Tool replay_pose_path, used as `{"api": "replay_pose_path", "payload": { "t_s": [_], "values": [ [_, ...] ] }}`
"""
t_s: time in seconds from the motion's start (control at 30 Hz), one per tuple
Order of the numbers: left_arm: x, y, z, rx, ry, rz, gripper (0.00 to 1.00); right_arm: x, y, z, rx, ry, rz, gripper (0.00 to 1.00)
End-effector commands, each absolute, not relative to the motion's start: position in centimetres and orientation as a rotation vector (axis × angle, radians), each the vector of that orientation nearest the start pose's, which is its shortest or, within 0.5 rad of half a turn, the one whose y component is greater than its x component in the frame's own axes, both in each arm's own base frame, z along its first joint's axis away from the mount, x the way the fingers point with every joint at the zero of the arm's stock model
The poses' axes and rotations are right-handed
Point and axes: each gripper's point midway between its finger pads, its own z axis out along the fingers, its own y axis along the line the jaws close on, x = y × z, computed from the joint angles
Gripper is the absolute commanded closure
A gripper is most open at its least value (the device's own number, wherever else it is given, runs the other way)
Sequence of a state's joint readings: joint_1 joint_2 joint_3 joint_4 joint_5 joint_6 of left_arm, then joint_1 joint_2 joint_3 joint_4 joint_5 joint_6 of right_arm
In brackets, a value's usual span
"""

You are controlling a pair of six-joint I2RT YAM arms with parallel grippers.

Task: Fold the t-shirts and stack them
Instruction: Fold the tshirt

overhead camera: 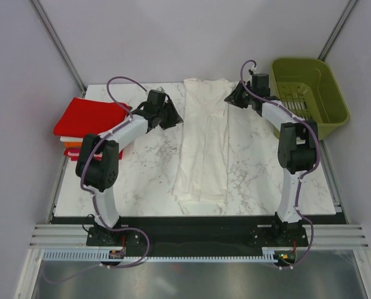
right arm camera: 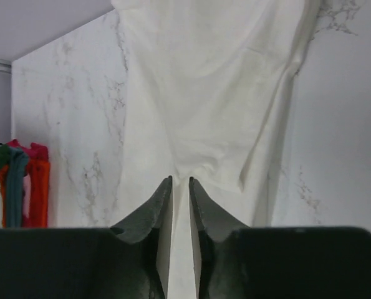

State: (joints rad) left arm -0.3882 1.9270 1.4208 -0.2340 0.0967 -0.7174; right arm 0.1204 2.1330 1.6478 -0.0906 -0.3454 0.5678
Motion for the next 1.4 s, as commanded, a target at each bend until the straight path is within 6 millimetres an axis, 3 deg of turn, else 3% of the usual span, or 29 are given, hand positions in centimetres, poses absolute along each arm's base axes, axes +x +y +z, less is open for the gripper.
{"api": "replay_pose_path", "payload": {
  "t_s": [0.0,0.17,0.23,0.43,0.63,0.73,0.87,1.13,1.37],
  "values": [
    [42.8,-26.2,13.6,-0.203,2.346,-0.695,0.53,56.2,16.2,12.9,0.234,2.156,0.868,0.79],
    [36.4,-33.1,13.5,-0.024,2.400,-0.792,0.54,56.0,17.2,10.0,0.257,2.188,0.955,1.00],
    [34.0,-35.4,13.2,0.034,2.431,-0.846,0.54,56.2,16.9,8.3,0.284,2.209,0.968,1.00],
    [29.1,-39.4,11.3,0.175,2.506,-0.920,0.55,56.3,15.6,3.8,0.359,2.260,0.990,1.00],
    [25.5,-41.9,9.0,0.261,2.569,-0.965,0.55,56.3,14.9,0.4,0.425,2.291,1.006,1.00],
    [23.6,-42.5,7.0,0.283,2.635,-0.972,0.56,56.2,15.1,-0.5,0.429,2.295,1.020,1.00],
    [21.4,-41.6,4.3,0.283,2.689,-0.941,0.57,56.2,15.0,-0.8,0.429,2.295,1.018,1.00],
    [17.5,-40.9,1.3,0.355,2.788,-0.855,0.58,56.1,14.6,-1.0,0.428,2.299,0.998,1.00],
    [14.0,-39.9,1.4,0.422,2.801,-0.750,0.59,56.5,14.0,-1.2,0.451,2.320,0.940,1.00]
  ]
}}
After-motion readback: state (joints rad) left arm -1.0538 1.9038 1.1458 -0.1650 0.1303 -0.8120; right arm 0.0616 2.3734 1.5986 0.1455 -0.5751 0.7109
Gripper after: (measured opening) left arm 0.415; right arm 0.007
